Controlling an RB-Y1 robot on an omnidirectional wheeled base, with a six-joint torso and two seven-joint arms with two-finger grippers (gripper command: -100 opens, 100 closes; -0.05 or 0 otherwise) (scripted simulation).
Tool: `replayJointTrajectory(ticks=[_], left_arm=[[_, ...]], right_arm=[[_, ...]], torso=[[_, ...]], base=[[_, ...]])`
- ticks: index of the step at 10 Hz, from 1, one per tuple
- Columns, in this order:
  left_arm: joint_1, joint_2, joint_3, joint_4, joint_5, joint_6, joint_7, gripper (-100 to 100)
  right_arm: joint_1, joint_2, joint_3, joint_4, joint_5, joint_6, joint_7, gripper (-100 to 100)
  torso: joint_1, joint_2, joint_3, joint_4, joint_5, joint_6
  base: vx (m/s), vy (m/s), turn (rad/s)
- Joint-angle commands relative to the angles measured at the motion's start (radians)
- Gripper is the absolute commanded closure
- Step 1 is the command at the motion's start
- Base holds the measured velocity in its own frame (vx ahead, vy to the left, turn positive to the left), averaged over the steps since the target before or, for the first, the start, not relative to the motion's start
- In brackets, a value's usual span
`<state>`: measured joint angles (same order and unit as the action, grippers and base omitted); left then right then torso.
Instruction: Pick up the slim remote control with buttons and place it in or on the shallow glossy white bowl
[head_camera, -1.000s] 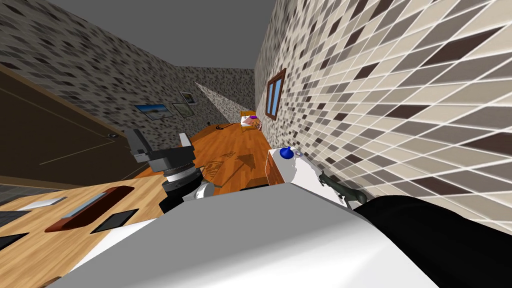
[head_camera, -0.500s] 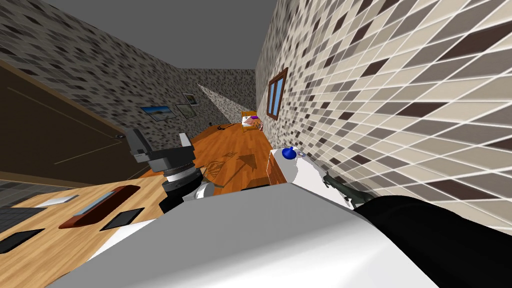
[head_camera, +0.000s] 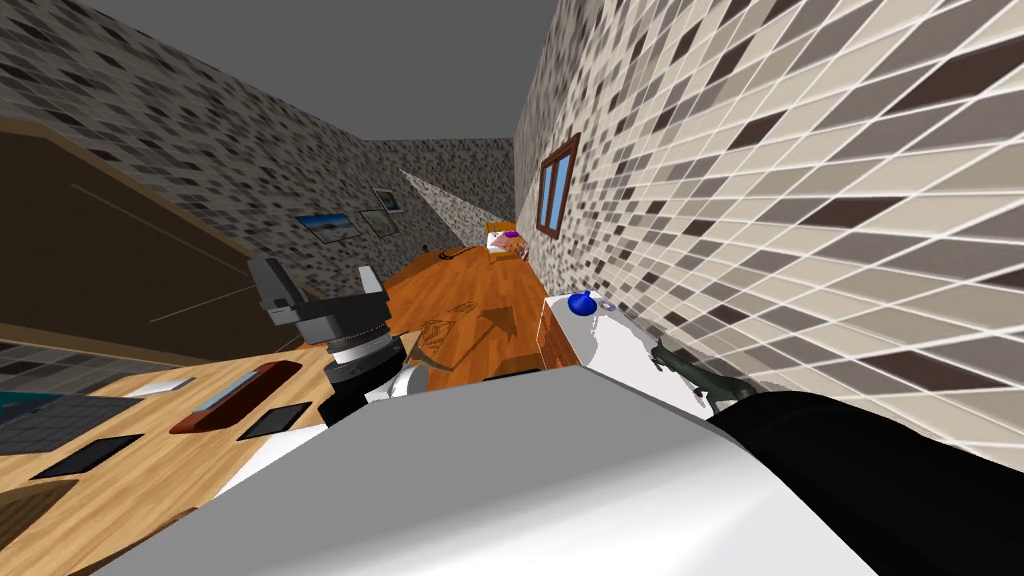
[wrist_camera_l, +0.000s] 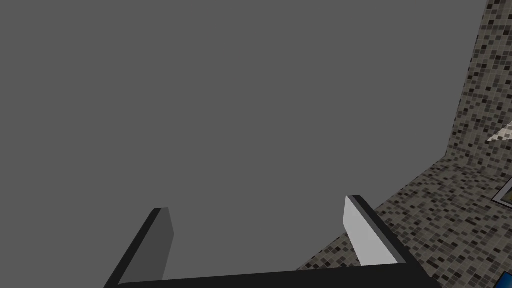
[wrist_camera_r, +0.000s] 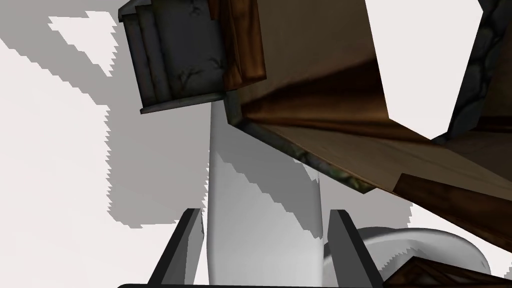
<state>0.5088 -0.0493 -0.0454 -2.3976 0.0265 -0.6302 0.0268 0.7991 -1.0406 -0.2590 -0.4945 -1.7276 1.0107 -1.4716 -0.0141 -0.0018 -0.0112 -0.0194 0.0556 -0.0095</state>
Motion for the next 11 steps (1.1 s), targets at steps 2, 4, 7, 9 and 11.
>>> replayJointTrajectory(ticks=[2,4,7,9,11], left_arm=[[0.0,0.0,0.0,0.0,0.0,0.0,0.0,0],[0.0,0.0,0.0,0.0,0.0,0.0,0.0,0],[0.0,0.0,0.0,0.0,0.0,0.0,0.0,0],[0.0,0.0,0.0,0.0,0.0,0.0,0.0,0],[0.0,0.0,0.0,0.0,0.0,0.0,0.0,0]], right_arm=[[0.022,-0.033,0.031,-0.012,-0.015,0.019,-0.044,100],[0.026,-0.04,0.029,-0.013,-0.016,0.022,-0.047,100],[0.055,-0.051,-0.026,-0.03,-0.041,0.059,-0.029,100],[0.065,-0.031,-0.07,-0.044,-0.063,0.084,0.006,100],[0.073,-0.017,-0.105,-0.054,-0.08,0.102,0.037,100]], torso=[[0.002,0.0,0.0,0.0,0.001,0.001],[0.006,0.0,-0.001,-0.001,0.006,0.002],[0.009,0.001,0.0,0.0,0.008,0.001],[0.009,0.001,0.0,0.0,0.008,0.001],[0.009,0.002,0.002,0.001,0.005,0.002]], base=[[-0.083,0.104,-0.009],[-0.053,0.074,-0.024],[-0.102,0.094,-0.041],[-0.089,0.086,-0.045],[-0.088,0.062,-0.028]])
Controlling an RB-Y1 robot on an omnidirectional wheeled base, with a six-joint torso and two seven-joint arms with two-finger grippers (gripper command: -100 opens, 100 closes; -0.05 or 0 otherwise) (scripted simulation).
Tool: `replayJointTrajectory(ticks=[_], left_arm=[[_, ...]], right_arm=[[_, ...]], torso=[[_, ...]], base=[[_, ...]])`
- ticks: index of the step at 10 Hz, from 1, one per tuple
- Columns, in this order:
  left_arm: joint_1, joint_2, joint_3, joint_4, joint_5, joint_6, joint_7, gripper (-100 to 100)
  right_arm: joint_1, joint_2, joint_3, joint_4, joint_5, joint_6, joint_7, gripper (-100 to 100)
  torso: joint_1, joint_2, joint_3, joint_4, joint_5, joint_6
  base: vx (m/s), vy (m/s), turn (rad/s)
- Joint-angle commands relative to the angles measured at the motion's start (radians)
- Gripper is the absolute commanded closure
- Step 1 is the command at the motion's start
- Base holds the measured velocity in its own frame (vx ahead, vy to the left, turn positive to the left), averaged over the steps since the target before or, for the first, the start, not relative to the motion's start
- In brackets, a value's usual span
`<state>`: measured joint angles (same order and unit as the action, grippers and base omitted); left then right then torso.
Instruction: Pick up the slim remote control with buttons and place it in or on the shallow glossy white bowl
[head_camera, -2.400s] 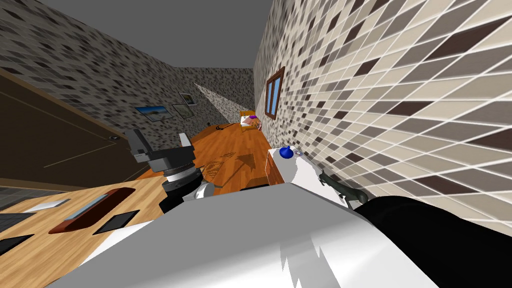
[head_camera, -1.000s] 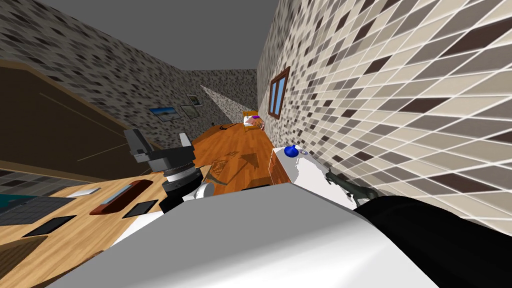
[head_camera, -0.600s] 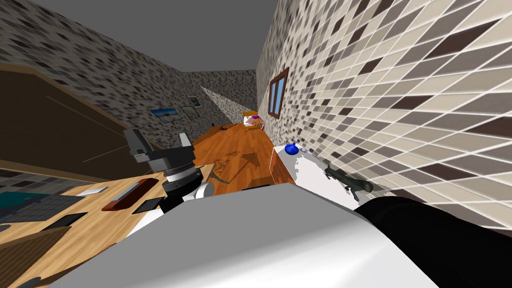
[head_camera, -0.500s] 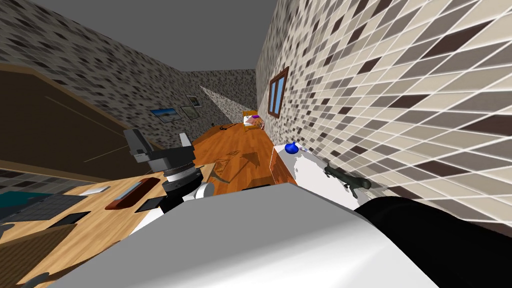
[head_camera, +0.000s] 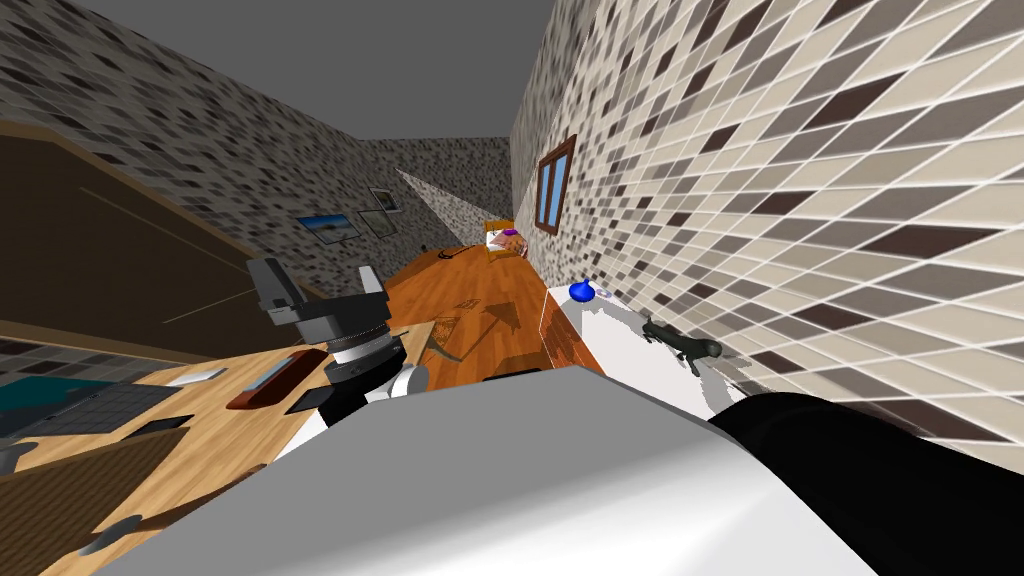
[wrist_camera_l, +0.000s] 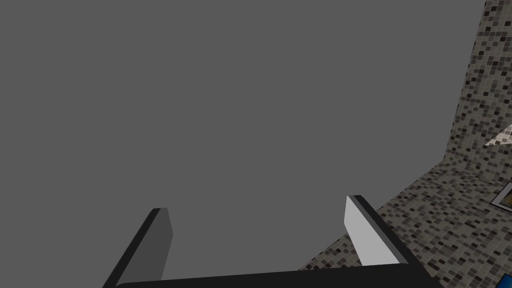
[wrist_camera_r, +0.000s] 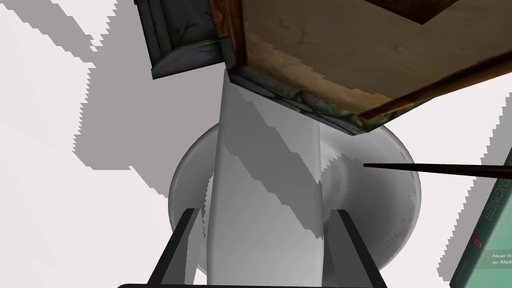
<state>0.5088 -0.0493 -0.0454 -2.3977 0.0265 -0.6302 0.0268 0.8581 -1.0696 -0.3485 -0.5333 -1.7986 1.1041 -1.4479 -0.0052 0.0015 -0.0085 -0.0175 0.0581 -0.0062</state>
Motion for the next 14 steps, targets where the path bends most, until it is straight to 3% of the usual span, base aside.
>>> replayJointTrajectory(ticks=[1,3,4,5,9,10,11,14], left_arm=[[0.0,0.0,0.0,0.0,0.0,0.0,0.0,0],[0.0,0.0,0.0,0.0,0.0,0.0,0.0,0],[0.0,0.0,0.0,0.0,0.0,0.0,0.0,0],[0.0,0.0,0.0,0.0,0.0,0.0,0.0,0],[0.0,0.0,0.0,0.0,0.0,0.0,0.0,0],[0.0,0.0,0.0,0.0,0.0,0.0,0.0,0],[0.0,0.0,0.0,0.0,0.0,0.0,0.0,0],[0.0,0.0,0.0,0.0,0.0,0.0,0.0,0]], right_arm=[[0.018,0.022,-0.035,-0.02,-0.018,0.018,0.031,100],[0.021,0.031,-0.053,-0.026,-0.027,0.028,0.048,100],[0.011,0.023,-0.043,-0.008,-0.022,0.022,0.046,100],[0.012,0.024,-0.045,-0.009,-0.023,0.024,0.049,-100],[0.012,0.024,-0.045,-0.009,-0.023,0.024,0.049,-100],[0.012,0.024,-0.045,-0.009,-0.023,0.024,0.049,0],[0.032,0.001,-0.046,-0.029,-0.054,0.058,0.031,-100],[0.048,-0.018,-0.046,-0.045,-0.079,0.085,0.017,-100]], torso=[[0.0,0.0,0.0,0.0,0.0,0.0],[-0.001,0.0,0.001,0.001,-0.004,0.001],[-0.001,0.0,0.001,0.001,-0.006,0.002],[-0.002,-0.001,0.0,0.001,-0.006,0.001],[-0.003,-0.003,-0.001,0.0,-0.007,0.001],[-0.003,-0.004,-0.001,0.0,-0.007,0.001],[-0.003,-0.004,-0.002,0.0,-0.007,0.001],[-0.002,0.0,0.001,0.001,-0.006,0.002]], base=[[-0.078,0.052,-0.039],[-0.045,0.033,-0.023],[-0.02,0.013,-0.01],[0.0,0.0,0.0],[0.0,0.0,0.0],[0.0,0.0,0.0],[-0.035,0.02,0.005],[-0.054,0.02,-0.001]])
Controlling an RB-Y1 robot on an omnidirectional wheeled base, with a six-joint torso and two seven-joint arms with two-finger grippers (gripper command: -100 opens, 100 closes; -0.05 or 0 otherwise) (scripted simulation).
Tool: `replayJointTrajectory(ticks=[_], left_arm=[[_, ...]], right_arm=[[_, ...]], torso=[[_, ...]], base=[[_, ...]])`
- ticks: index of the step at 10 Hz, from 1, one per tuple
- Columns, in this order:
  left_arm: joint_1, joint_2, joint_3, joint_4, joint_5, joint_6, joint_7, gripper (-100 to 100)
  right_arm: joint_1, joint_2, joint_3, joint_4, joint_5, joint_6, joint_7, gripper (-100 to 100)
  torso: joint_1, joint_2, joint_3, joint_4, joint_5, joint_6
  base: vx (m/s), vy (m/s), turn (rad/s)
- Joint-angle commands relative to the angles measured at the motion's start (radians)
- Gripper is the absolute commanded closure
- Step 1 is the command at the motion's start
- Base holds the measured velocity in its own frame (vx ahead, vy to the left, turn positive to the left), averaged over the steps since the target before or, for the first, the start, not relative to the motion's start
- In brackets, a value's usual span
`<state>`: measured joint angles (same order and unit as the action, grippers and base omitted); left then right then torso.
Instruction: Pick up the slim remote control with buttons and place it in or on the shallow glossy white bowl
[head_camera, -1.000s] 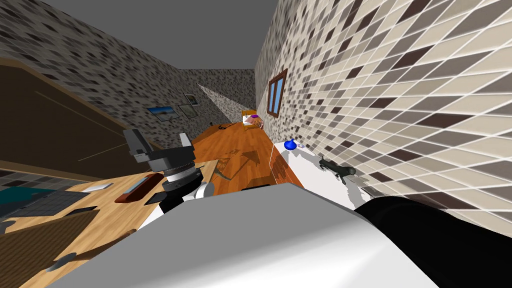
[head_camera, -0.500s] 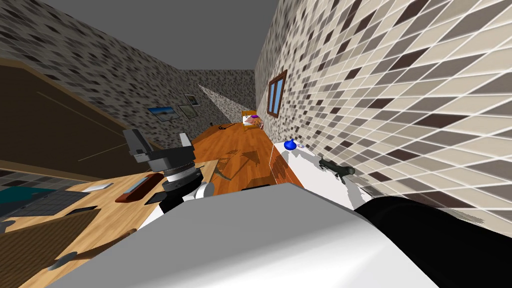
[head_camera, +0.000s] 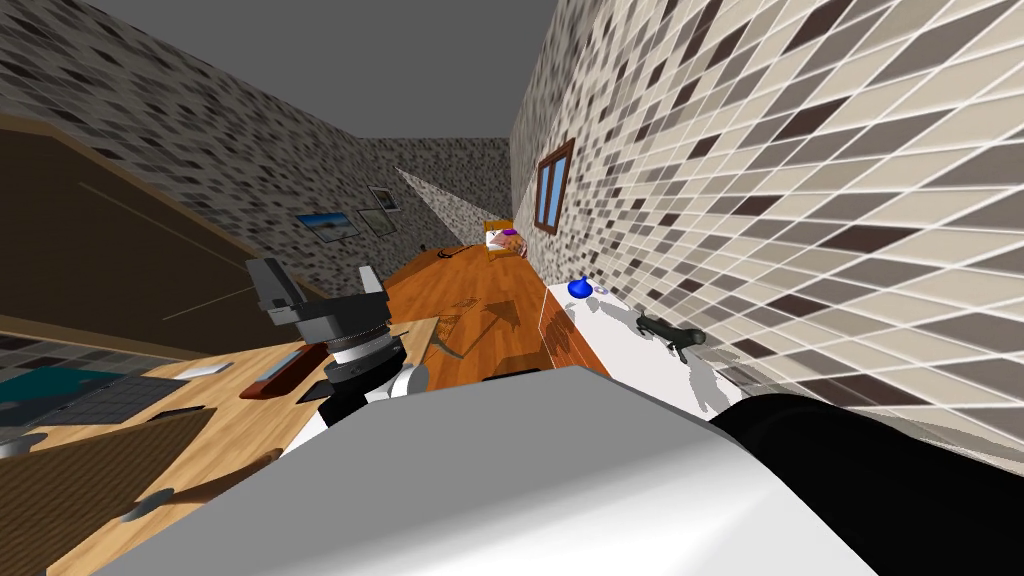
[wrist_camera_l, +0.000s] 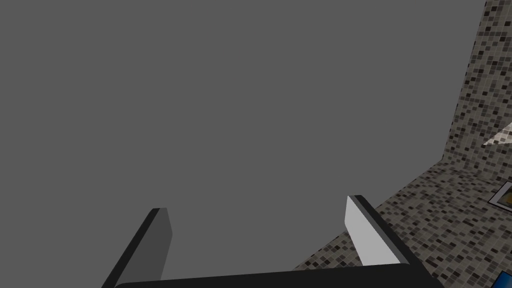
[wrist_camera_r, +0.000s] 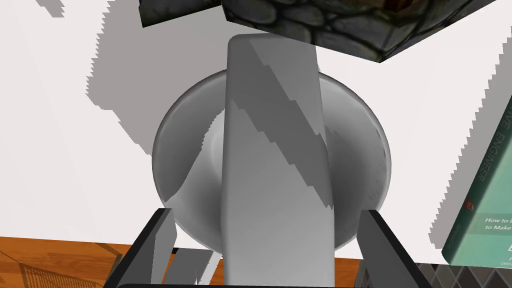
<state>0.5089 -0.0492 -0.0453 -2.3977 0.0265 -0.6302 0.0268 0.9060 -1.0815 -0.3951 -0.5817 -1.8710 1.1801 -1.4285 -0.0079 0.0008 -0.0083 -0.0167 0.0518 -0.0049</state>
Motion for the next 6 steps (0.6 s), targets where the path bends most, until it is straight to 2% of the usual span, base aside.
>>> replayJointTrajectory(ticks=[1,2,6], left_arm=[[0.0,0.0,0.0,0.0,0.0,0.0,0.0,0],[0.0,0.0,0.0,0.0,0.0,0.0,0.0,0],[0.0,0.0,0.0,0.0,0.0,0.0,0.0,0]], right_arm=[[0.0,0.0,0.0,0.0,0.0,0.0,0.0,-100],[0.002,-0.001,0.0,-0.004,-0.001,0.001,-0.005,0],[0.002,0.0,0.0,-0.003,-0.001,0.001,-0.004,0]], torso=[[0.0,0.0,0.0,0.0,0.0,0.0],[0.0,-0.001,-0.001,0.0,0.0,0.0],[-0.001,-0.003,-0.002,-0.001,0.0,0.0]], base=[[-0.016,0.001,0.0],[0.0,0.0,0.0],[0.0,0.0,0.0]])
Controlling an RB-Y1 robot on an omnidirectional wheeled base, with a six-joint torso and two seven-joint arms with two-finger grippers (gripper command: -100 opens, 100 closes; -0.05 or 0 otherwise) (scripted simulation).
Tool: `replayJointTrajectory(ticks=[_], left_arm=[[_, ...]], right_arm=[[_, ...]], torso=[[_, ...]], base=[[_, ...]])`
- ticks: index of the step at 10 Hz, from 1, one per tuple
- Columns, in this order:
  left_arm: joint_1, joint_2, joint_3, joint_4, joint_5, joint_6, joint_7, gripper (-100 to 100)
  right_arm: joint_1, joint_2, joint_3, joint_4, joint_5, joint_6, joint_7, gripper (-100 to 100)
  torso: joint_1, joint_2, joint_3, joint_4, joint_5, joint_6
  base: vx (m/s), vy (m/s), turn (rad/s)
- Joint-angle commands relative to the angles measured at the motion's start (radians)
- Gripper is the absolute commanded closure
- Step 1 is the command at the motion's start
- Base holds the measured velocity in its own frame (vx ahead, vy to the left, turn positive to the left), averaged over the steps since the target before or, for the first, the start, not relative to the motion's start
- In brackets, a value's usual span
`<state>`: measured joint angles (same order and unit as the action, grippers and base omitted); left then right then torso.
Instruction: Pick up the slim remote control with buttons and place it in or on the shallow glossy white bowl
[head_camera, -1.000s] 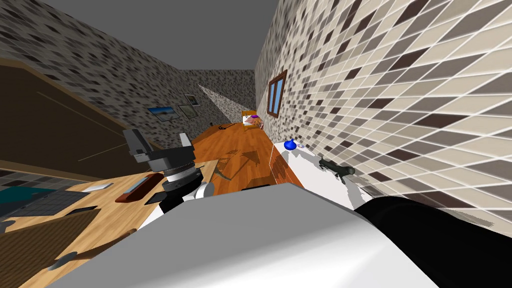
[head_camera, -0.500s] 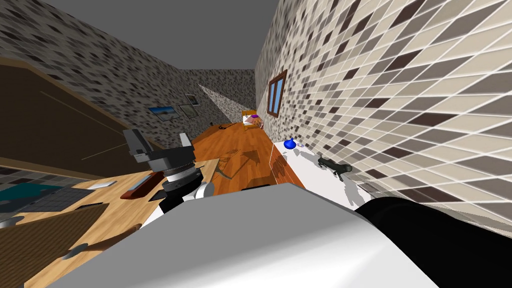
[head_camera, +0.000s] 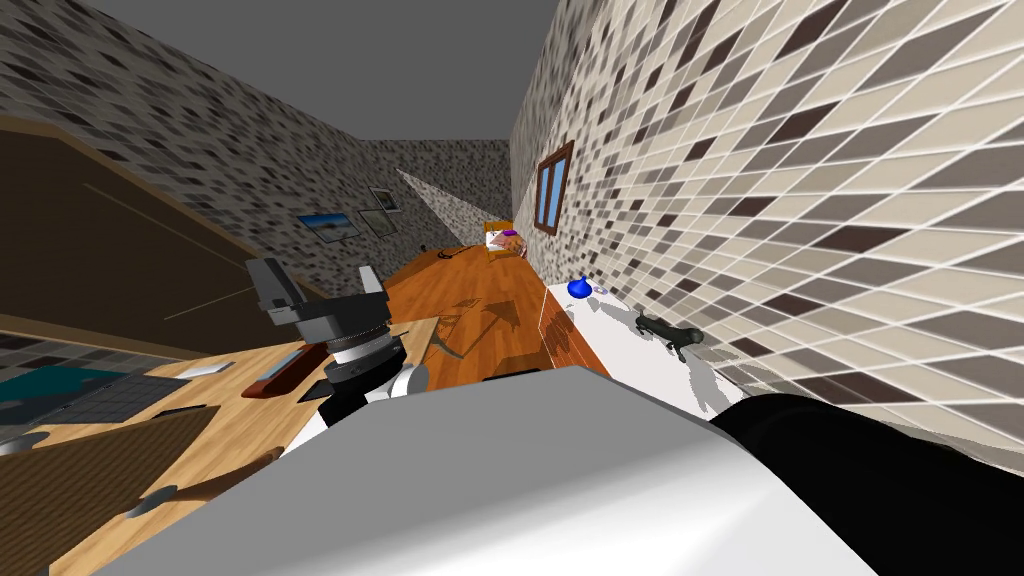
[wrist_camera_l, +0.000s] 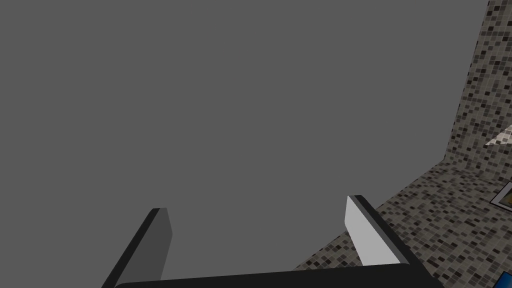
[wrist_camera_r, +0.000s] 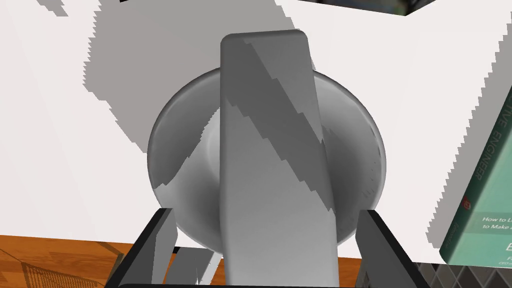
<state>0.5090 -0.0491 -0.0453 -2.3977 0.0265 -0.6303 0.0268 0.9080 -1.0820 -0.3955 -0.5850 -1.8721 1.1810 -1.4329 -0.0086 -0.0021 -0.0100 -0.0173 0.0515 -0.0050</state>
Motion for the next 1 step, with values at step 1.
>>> replayJointTrajectory(ticks=[1], left_arm=[[0.0,0.0,0.0,0.0,0.0,0.0,0.0,0]], right_arm=[[0.0,0.0,0.0,0.0,0.0,0.0,0.0,0]], torso=[[0.0,0.0,0.0,0.0,0.0,0.0]], base=[[0.0,0.0,0.0]])
